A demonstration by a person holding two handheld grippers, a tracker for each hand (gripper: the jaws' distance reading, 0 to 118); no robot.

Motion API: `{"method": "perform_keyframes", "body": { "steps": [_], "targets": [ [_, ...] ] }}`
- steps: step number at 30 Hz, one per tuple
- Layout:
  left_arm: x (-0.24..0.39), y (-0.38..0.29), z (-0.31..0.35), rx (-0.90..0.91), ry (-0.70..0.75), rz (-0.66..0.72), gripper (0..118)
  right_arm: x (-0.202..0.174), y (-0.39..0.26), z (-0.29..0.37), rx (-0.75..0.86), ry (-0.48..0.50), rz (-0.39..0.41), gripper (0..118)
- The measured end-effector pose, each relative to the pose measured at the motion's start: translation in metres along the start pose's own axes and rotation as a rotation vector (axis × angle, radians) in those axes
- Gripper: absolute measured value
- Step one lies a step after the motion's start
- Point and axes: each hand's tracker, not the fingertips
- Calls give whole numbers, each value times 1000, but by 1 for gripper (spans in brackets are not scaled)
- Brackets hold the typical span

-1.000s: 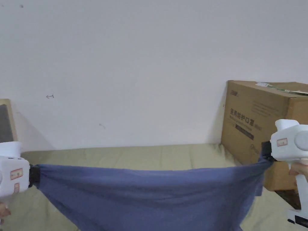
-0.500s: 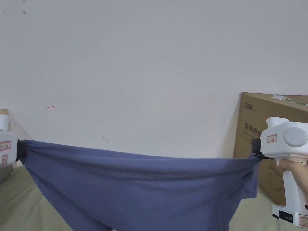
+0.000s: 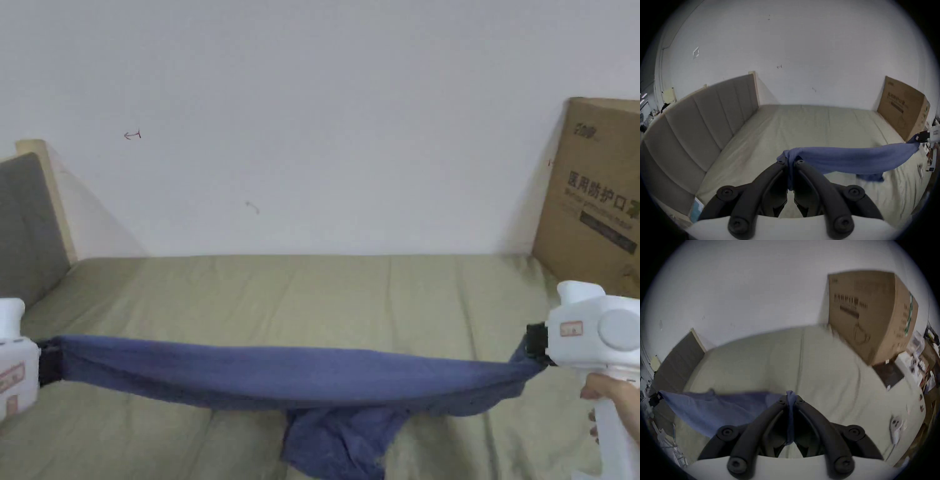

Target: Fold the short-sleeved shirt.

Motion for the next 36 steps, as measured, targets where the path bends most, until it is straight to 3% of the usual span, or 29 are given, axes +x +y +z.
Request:
{"method": "perform_keyframes", "body": {
  "steps": [4, 8, 12, 13, 14, 15, 16, 17, 21, 23, 25, 26, 27, 28, 29, 30, 34, 36],
  "targets": [
    [-7, -88, 11, -93, -6, -27, 4, 21, -81, -23, -152, -19, -5, 3],
    [-18, -163, 27, -229, -47, 25, 4, 45, -146, -24, -216, -21, -101, 3],
    [-18, -192, 52, -259, -55, 5, 4, 53, -179, -13, -223, -34, -100, 3],
    [-19, -193, 53, -275, -59, -8, 5, 53, -183, -9, -215, -35, -92, 9],
    [-19, -195, 55, -269, -53, -15, 9, 54, -187, -6, -193, -31, -89, 23],
    [-20, -196, 55, -271, -55, -16, 18, 54, -189, -2, -157, -32, -109, 47],
    [-21, -195, 55, -300, -63, -9, 43, 54, -191, 2, -140, -60, -130, 73],
    [-20, -194, 56, -301, -49, -10, 64, 55, -192, 8, -134, -74, -151, 75],
    [-16, -181, 73, -279, -7, -28, 93, 58, -189, 41, -107, -28, -179, 75],
    [-11, -168, 90, -226, -35, 15, 94, 57, -187, 64, -71, -22, -161, 75],
    [-3, -156, 108, -201, -75, 55, 93, 57, -189, 83, -48, 6, -153, 67],
    [3, -151, 115, -200, -100, 76, 89, 56, -192, 93, -42, 14, -151, 55],
    [9, -146, 121, -209, -127, 89, 75, 54, -197, 102, -29, 10, -150, 38],
    [14, -149, 128, -202, -154, 91, 37, 51, -206, 112, 27, -11, -154, 11],
    [22, -150, 136, -171, -193, 79, 7, 49, -218, 118, 42, -32, -157, 3],
    [30, -151, 141, -168, -174, 68, 2, 48, -228, 121, 21, -28, -146, 0],
    [56, -169, 150, -214, -226, 28, 0, 48, -266, 127, -7, -30, -131, 0],
    [65, -177, 152, -213, -232, 32, 0, 53, -274, 127, -32, -21, -161, 0]
  ]
}}
